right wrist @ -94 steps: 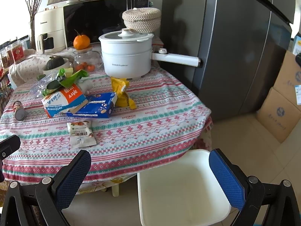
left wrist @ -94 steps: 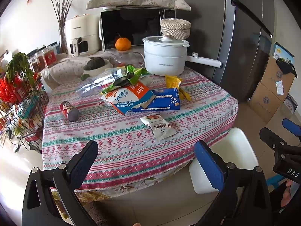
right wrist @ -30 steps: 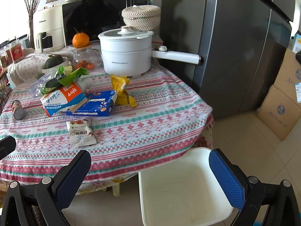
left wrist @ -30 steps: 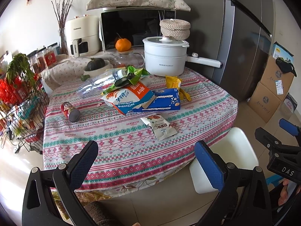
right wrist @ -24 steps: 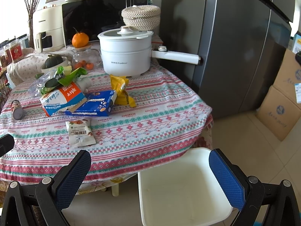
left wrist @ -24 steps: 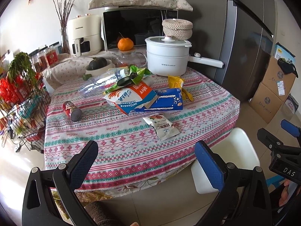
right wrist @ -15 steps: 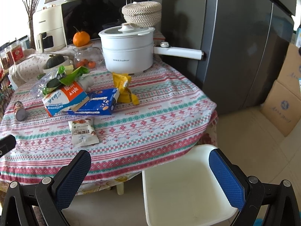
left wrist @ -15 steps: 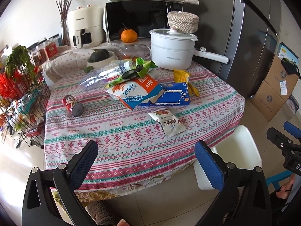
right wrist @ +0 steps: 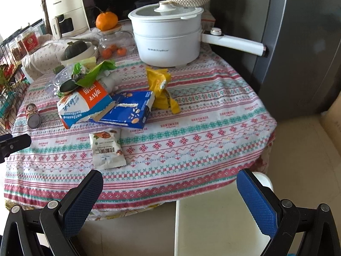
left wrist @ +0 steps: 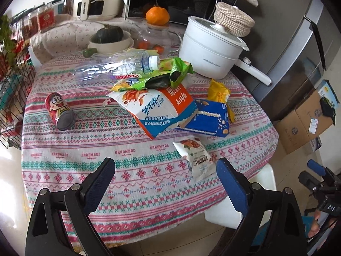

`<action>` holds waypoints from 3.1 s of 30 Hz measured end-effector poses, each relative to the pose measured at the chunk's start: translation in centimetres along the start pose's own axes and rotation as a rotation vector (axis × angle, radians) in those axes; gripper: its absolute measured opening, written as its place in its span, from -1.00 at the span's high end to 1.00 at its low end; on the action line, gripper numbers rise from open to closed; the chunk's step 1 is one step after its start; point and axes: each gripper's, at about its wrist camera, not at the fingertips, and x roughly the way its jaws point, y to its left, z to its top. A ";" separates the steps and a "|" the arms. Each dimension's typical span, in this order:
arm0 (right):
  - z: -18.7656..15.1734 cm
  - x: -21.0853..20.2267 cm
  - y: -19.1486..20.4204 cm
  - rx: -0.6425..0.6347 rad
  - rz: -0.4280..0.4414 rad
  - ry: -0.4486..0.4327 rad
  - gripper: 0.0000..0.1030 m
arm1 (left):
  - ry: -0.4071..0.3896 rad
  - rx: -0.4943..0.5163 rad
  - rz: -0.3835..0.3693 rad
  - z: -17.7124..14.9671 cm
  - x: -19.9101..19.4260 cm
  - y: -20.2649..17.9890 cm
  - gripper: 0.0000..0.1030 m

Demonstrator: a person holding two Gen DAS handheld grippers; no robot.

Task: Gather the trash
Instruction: 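Grasp the white-and-orange milk carton with the left gripper while the right gripper approaches the pecan packet, then grasp the pecan-kernel packet with the right gripper and lift it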

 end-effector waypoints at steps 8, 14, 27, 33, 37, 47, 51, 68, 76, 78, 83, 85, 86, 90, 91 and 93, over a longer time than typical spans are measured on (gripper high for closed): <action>0.4 6.5 -1.6 0.055 0.057 0.167 -1.00 | -0.006 -0.203 -0.153 2.2 7.6 4.4 -0.54; 1.2 7.7 -1.7 0.056 0.042 0.172 -1.00 | -0.028 -0.384 -0.237 3.0 10.0 6.7 -0.32; 1.0 8.6 -1.6 0.068 0.042 0.194 -1.00 | -0.046 -0.393 -0.339 2.7 7.1 6.1 0.96; 1.0 8.8 -1.6 0.083 0.053 0.190 -1.00 | -0.015 -0.275 -0.318 1.8 3.1 5.0 1.00; 1.2 9.2 -0.7 0.068 0.072 0.189 -1.00 | 0.046 -0.220 -0.256 0.1 1.1 4.9 1.00; 1.4 14.4 4.1 0.056 0.192 0.291 -0.77 | -0.049 0.051 -0.094 -2.1 -4.2 3.9 1.00; 1.5 16.5 6.4 0.012 0.204 0.309 -0.74 | -0.035 0.056 -0.076 -2.6 -4.1 5.1 1.00; 1.6 21.7 12.5 -0.214 0.090 0.304 -0.30 | -0.008 0.090 -0.008 -3.0 -3.0 5.8 1.00; 2.3 20.0 12.0 -0.227 0.136 0.272 0.56 | -0.010 0.103 -0.003 -3.2 -3.0 5.4 1.00; 2.4 19.1 11.8 -0.235 0.151 0.257 0.67 | -0.013 0.107 -0.003 -3.2 -3.0 5.2 1.00; 2.6 16.9 11.2 -0.225 0.181 0.217 0.84 | -0.020 0.127 -0.010 -3.3 -3.2 4.4 1.00; 2.5 16.0 10.5 -0.207 0.201 0.212 0.87 | -0.024 0.138 -0.015 -3.3 -3.4 3.9 1.00; 2.6 15.6 10.3 -0.198 0.211 0.209 0.88 | -0.026 0.145 -0.018 -3.4 -3.5 3.7 1.00; 2.6 13.8 9.6 -0.180 0.238 0.189 0.90 | -0.034 0.167 -0.032 -3.4 -3.7 2.8 1.00; 2.3 13.2 9.9 -0.178 0.242 0.181 0.91 | -0.036 0.171 -0.036 -3.5 -3.7 2.5 1.00; 2.1 12.2 9.0 -0.168 0.248 0.165 0.91 | -0.043 0.180 -0.047 -3.5 -3.8 2.0 1.00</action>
